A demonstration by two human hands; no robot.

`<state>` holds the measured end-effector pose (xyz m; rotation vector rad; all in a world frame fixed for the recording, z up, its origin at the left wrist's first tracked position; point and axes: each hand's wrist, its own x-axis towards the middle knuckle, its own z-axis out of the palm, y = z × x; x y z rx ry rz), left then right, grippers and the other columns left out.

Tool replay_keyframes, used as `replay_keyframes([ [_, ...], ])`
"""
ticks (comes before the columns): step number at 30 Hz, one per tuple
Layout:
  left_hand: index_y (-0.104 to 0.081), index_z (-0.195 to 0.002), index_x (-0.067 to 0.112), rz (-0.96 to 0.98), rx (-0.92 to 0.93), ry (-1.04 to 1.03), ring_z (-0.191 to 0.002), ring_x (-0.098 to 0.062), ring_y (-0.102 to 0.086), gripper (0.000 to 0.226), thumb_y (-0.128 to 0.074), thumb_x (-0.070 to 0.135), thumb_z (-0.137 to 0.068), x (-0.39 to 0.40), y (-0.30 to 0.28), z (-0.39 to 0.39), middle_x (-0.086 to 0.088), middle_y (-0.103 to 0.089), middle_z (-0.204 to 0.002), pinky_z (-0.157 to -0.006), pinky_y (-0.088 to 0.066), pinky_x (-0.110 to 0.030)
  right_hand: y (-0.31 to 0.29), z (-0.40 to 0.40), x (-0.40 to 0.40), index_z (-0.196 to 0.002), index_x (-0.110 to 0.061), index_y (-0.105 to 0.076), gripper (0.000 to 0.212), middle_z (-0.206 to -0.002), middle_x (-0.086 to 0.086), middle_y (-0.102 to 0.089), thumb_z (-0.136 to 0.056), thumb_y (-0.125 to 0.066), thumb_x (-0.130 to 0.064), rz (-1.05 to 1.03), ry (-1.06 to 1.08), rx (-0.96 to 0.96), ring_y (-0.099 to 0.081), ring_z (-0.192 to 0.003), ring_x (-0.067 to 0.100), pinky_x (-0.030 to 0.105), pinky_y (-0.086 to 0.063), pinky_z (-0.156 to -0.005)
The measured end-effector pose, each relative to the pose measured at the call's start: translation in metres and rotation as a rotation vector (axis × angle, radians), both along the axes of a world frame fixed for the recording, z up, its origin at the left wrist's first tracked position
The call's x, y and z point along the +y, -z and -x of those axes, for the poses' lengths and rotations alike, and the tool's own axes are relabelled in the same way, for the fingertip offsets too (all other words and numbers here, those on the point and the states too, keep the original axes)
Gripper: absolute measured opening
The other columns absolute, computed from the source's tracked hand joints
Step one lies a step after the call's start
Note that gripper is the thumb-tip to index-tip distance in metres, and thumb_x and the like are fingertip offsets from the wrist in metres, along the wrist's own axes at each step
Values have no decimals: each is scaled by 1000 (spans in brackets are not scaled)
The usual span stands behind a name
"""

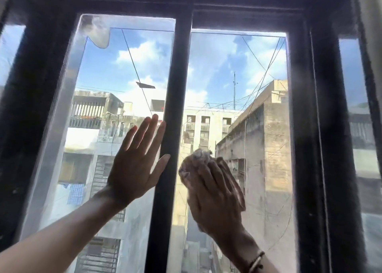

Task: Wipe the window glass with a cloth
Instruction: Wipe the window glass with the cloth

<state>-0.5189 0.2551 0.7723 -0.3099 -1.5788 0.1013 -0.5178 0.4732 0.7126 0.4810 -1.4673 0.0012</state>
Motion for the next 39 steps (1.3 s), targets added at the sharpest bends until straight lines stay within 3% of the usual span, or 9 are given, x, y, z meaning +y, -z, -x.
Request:
replay_keyframes([
  [2, -25, -161, 9, 5, -2, -4, -162, -31, -20, 68, -25, 49, -107, 0, 2, 0, -16, -22, -172, -128, -33, -57, -1, -1, 40, -152, -19, -56, 54, -161, 10, -53, -98, -52, -19, 3, 34, 5, -57, -146, 32, 60, -47, -123],
  [6, -23, -162, 8, 5, -9, 14, -162, -32, -20, 68, -23, 48, -107, 3, 2, 0, -17, -21, -173, -128, -32, -58, -41, -10, 65, -145, -10, -61, 44, -161, 21, -52, -104, -48, -19, 517, -9, 8, -49, -149, 45, 66, -36, -128],
  [11, -23, -161, 6, 14, 13, 9, -161, -34, -21, 68, -24, 48, -108, 0, 3, -2, -19, -22, -172, -128, -32, -58, -9, -13, 33, -147, -18, -63, 49, -157, 12, -59, -101, -47, -20, -69, 10, -23, -55, -148, 32, 58, -45, -125],
  [16, -20, -163, 9, 12, -1, 48, -163, -30, -18, 68, -28, 47, -107, 2, 4, 4, -16, -18, -174, -130, -30, -56, -70, -21, 59, -144, -13, -65, 44, -162, 16, -52, -104, -50, -22, 445, -4, -14, -48, -151, 39, 63, -41, -127],
  [21, -17, -164, 13, 26, 18, 44, -164, -27, -15, 69, -31, 50, -106, -3, 2, 10, -12, -17, -175, -131, -27, -53, 15, -7, 40, -150, -25, -59, 50, -161, 2, -52, -100, -55, -24, -158, 19, 0, -58, -145, 28, 57, -52, -120],
  [24, -15, -164, 15, 18, 38, 59, -164, -26, -14, 69, -32, 48, -106, -3, 6, 15, -11, -16, -175, -132, -25, -52, 1, -8, 75, -147, -21, -58, 46, -161, 10, -53, -110, -38, -38, 167, 27, 67, -55, -145, 36, 66, -50, -118],
  [27, -15, -164, 14, 23, 72, 58, -164, -26, -14, 69, -35, 47, -106, -4, 6, 18, -11, -17, -176, -133, -25, -51, -32, -5, 55, -138, -12, -68, 45, -160, 18, -55, -104, -45, -30, 514, -3, 65, -51, -147, 42, 64, -40, -126],
  [33, -17, -164, 13, 34, 102, 40, -164, -27, -14, 70, -36, 47, -106, -5, 4, 17, -13, -19, -175, -134, -21, -50, -4, -3, 54, -149, -27, -60, 50, -160, 2, -54, -99, -55, -25, -157, 35, 44, -57, -146, 27, 56, -46, -125],
  [39, -19, -163, 11, 24, 93, 47, -163, -29, -18, 68, -34, 46, -107, -2, 5, 13, -16, -21, -173, -129, -30, -56, -93, -19, 77, -150, -17, -56, 59, -163, 17, -52, -104, -35, -48, 491, 5, 13, -49, -149, 37, 59, -45, -121],
])
